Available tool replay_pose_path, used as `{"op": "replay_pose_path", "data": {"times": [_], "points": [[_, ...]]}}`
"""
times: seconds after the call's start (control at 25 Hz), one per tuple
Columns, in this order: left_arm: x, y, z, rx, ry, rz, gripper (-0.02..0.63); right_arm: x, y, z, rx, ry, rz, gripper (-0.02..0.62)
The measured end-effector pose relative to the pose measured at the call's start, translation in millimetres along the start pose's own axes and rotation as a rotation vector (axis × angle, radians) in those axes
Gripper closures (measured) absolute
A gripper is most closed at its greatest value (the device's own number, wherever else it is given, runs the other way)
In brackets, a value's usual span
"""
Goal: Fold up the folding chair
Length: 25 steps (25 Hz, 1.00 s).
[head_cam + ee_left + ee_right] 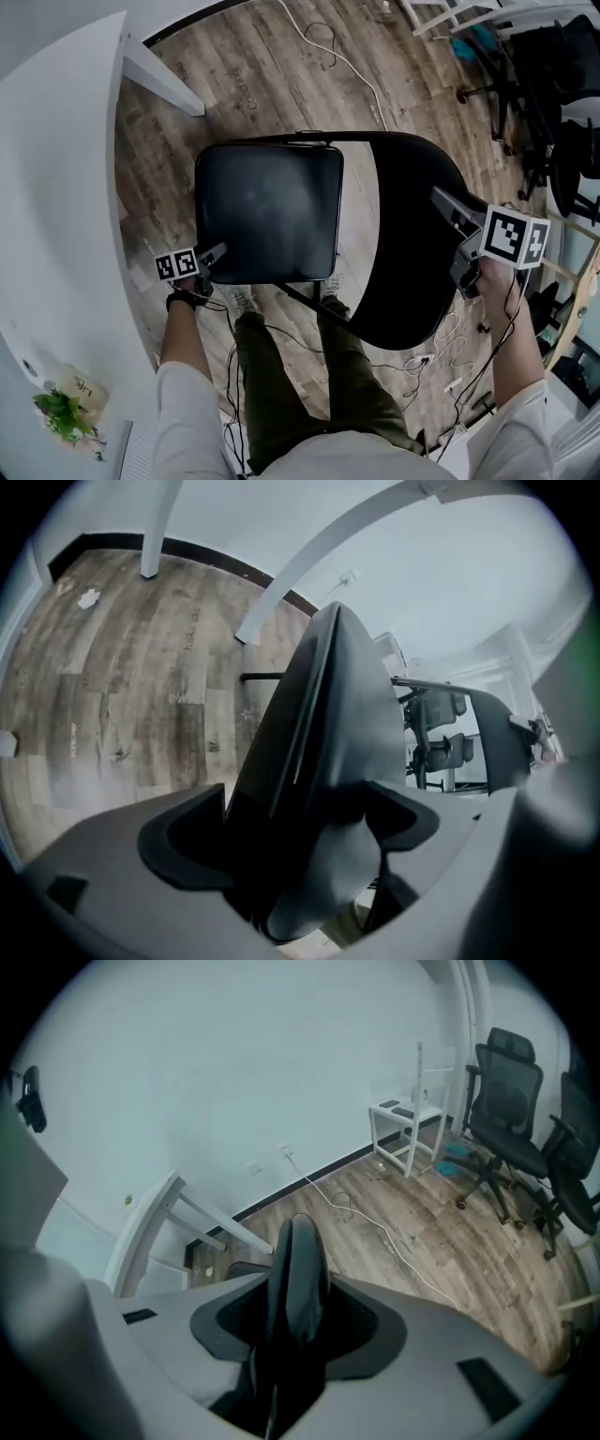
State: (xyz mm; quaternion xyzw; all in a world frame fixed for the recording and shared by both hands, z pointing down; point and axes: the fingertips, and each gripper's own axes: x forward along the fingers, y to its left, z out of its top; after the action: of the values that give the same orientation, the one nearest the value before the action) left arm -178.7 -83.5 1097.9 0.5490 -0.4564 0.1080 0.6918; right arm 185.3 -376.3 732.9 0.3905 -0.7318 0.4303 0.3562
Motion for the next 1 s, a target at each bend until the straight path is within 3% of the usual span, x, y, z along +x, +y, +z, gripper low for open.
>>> {"op": "replay_pose_path", "data": {"times": [0.12,0.48,0.76,1.0], "points": [[3,2,-1,-0.023,-0.017,-0.026,0.143,0,2,-2,-0.012,0.010,0.037,0.460],[0,-14,-8,-0.025,-0.007,-0.013,0.140,-4,16,0,0.032,-0.001,0.135,0.480],[-25,-91,-28,0.049,0.018,0.017,0.143,-49,6,17,0.022,0.027,0.080,0.491],[-49,-184,-49,0.174,0.067,-0.069,0.143,-85,10,29,0.037,0.042,0.079,0.504]]}}
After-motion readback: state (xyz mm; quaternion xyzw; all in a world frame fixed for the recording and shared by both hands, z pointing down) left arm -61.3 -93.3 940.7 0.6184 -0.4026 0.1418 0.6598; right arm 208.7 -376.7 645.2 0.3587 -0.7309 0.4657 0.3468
